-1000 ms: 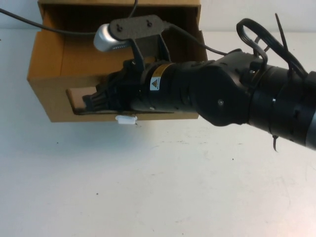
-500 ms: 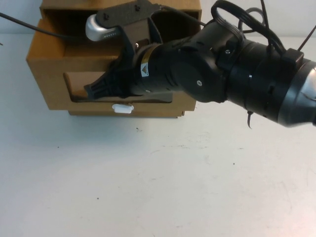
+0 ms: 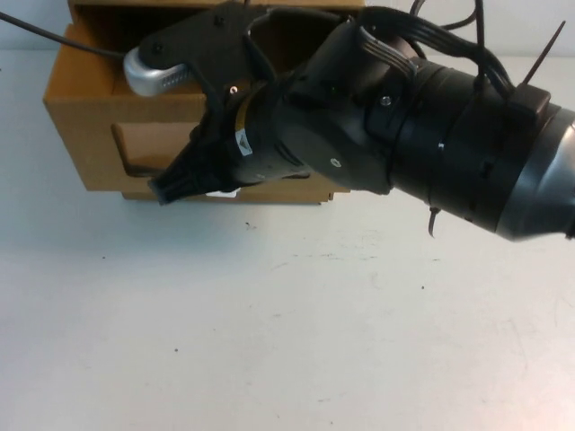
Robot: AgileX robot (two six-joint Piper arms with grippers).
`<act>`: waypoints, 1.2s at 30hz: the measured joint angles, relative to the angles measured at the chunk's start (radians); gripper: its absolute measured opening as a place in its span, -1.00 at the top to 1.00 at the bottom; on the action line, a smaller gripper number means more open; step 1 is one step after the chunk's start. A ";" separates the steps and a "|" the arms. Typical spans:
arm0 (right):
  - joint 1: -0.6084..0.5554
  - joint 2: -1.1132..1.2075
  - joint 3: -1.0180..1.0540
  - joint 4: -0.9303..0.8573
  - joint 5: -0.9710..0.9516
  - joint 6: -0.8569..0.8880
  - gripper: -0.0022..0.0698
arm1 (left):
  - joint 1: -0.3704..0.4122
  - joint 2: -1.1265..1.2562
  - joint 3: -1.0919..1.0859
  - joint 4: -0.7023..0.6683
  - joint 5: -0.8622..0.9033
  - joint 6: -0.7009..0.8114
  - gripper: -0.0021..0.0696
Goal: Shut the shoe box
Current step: Close the shoe box with your right arm
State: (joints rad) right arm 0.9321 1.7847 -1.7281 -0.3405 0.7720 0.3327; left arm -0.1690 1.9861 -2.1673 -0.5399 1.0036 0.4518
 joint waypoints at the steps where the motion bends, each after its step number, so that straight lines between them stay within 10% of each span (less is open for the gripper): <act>1: 0.000 -0.002 0.000 -0.042 0.000 0.029 0.97 | 0.000 0.000 0.000 0.000 0.000 0.000 0.95; 36: -0.166 0.114 -0.141 -0.213 -0.216 0.220 0.97 | 0.000 0.000 -0.001 -0.002 -0.009 -0.008 0.95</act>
State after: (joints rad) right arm 0.7657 1.8986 -1.8689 -0.5532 0.5559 0.5527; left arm -0.1690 1.9861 -2.1680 -0.5417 0.9946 0.4435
